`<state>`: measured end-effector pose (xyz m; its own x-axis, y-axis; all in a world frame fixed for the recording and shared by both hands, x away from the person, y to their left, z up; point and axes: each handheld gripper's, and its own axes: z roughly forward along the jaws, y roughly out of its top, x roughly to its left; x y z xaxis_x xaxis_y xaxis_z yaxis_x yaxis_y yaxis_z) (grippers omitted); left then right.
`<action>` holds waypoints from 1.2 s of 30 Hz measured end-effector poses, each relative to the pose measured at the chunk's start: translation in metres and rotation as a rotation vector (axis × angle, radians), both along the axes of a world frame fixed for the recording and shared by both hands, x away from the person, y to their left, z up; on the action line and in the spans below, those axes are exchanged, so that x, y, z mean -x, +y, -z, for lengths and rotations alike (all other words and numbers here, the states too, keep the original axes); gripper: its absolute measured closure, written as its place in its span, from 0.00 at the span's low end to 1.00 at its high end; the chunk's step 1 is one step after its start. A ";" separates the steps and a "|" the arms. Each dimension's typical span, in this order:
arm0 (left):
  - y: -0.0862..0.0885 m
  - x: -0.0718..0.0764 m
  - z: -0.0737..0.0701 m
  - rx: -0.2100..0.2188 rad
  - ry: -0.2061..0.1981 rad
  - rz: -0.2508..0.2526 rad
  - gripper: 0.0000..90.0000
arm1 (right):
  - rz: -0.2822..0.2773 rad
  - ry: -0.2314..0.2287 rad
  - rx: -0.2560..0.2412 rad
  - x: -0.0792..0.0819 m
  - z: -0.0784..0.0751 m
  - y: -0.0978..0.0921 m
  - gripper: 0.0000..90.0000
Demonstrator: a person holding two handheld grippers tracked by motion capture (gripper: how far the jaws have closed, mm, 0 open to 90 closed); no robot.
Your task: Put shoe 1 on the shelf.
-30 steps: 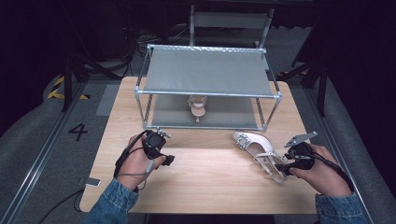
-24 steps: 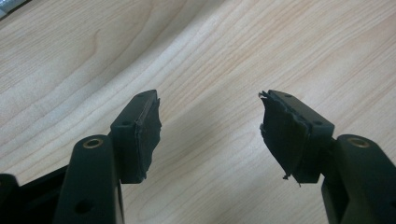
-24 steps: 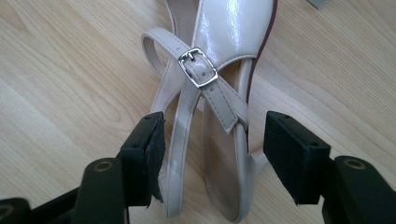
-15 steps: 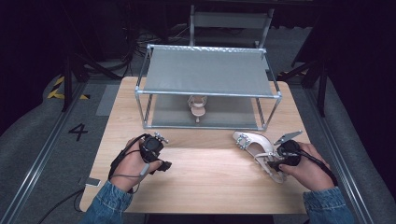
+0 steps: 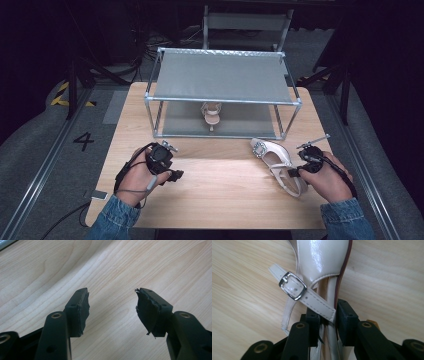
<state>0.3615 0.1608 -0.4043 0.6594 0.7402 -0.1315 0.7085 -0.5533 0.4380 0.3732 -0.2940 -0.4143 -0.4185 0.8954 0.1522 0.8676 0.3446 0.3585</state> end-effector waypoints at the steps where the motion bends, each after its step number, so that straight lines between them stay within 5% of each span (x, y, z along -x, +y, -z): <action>1: 0.000 0.000 0.000 0.002 0.001 -0.001 0.48 | 0.019 0.011 -0.019 0.001 -0.002 0.000 0.82; 11: -0.005 -0.001 0.001 0.015 0.005 0.020 0.48 | 0.051 0.128 -0.135 0.012 -0.014 0.008 0.81; 17: -0.006 -0.002 0.001 0.025 -0.004 0.028 0.46 | 0.045 -0.024 -0.102 0.006 -0.009 -0.003 0.67; 19: -0.006 -0.002 0.001 0.026 -0.003 0.028 0.46 | 0.042 -0.035 -0.095 0.005 -0.008 -0.003 0.65; 21: -0.006 -0.001 0.001 0.025 -0.003 0.027 0.45 | 0.003 -0.162 0.019 0.002 -0.007 -0.005 0.58; 22: -0.006 -0.001 0.001 0.025 -0.003 0.027 0.45 | 0.003 -0.162 0.019 0.002 -0.007 -0.005 0.58; 23: -0.006 -0.001 0.002 0.022 0.001 0.027 0.45 | -0.007 -0.220 0.062 0.000 -0.007 -0.007 0.56; 36: -0.004 -0.003 0.005 0.013 0.009 0.021 0.44 | -0.028 -0.289 0.006 0.005 -0.020 -0.011 0.49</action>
